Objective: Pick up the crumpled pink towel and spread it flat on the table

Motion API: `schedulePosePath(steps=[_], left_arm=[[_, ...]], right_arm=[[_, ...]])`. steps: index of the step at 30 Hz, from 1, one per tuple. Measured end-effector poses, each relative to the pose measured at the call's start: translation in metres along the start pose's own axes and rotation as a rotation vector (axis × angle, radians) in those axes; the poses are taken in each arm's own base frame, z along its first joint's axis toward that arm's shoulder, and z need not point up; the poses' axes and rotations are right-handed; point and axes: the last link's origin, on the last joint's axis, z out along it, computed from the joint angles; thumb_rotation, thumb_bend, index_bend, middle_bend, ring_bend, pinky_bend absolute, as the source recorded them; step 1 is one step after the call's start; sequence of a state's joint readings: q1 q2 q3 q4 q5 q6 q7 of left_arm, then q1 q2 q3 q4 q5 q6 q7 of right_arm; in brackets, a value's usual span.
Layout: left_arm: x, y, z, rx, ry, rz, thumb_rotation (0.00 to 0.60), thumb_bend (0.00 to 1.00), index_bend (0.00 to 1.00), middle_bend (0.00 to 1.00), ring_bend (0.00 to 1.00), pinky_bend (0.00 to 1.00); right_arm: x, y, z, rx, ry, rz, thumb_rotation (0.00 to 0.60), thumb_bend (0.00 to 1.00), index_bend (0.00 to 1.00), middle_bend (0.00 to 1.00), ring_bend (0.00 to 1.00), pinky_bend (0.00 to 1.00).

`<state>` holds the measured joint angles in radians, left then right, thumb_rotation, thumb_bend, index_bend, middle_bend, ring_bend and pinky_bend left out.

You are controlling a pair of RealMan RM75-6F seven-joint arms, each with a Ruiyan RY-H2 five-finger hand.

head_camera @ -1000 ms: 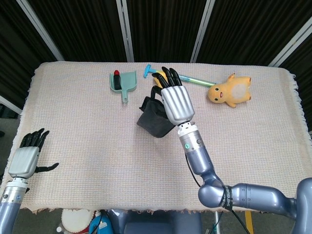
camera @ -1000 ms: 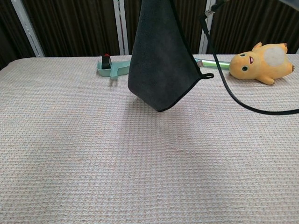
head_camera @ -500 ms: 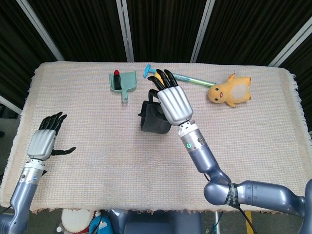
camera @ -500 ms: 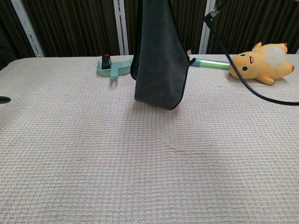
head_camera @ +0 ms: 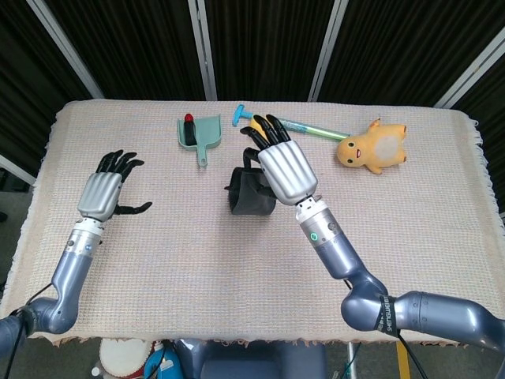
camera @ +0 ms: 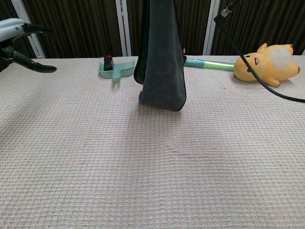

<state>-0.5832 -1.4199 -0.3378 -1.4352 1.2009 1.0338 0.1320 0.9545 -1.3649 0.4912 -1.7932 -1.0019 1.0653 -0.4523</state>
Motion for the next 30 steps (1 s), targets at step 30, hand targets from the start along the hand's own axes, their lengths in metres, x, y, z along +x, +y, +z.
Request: schedulePosePath(steps=[30], left_arm=[[-0.057, 0.110, 0.075, -0.100, -0.123, -0.143, 0.600, 0.17, 0.38, 0.13, 0.00, 0.04]], right_arm=[[0.009, -0.015, -0.004, 0.016, -0.006, 0.027, 0.600, 0.48, 0.61, 0.22, 0.03, 0.07]])
